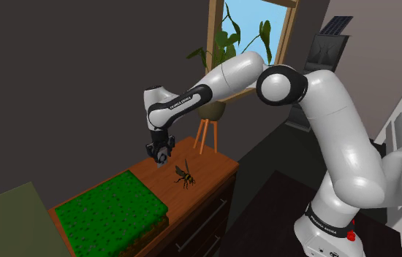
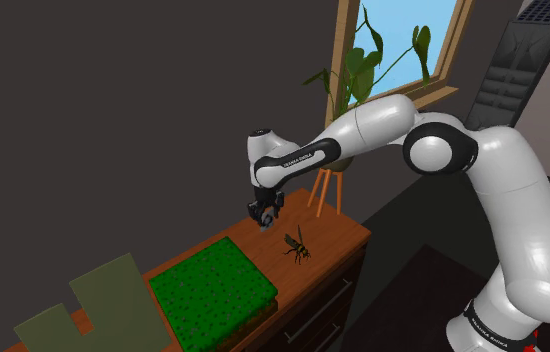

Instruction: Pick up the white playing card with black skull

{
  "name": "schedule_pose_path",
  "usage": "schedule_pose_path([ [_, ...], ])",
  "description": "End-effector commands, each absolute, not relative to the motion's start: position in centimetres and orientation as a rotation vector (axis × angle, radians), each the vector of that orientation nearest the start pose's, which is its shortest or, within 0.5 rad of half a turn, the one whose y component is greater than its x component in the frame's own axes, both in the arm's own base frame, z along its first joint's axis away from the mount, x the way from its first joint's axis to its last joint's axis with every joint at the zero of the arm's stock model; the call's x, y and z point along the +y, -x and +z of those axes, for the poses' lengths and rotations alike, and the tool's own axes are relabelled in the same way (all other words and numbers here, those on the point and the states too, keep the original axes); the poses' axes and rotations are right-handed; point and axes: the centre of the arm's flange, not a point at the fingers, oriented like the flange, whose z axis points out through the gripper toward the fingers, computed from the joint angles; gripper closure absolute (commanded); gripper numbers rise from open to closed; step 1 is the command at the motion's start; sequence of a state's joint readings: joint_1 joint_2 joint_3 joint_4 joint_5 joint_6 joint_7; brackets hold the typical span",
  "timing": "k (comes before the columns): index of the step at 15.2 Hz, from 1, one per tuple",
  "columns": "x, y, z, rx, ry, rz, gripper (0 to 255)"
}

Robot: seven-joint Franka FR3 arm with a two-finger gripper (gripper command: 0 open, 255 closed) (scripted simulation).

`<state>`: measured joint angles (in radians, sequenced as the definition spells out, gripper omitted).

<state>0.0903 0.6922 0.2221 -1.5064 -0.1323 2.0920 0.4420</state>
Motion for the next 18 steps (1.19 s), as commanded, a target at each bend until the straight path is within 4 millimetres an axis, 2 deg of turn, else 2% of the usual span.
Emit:
schedule_pose_path([
  [1, 18.7, -67.7, 25.7, 0.160, 3.137, 0.147, 255],
  [16, 18.7, -67.7, 33.6, 0.160, 3.137, 0.147, 255],
  [18, 18.7, -67.7, 33.7, 0.160, 3.137, 0.147, 255],
])
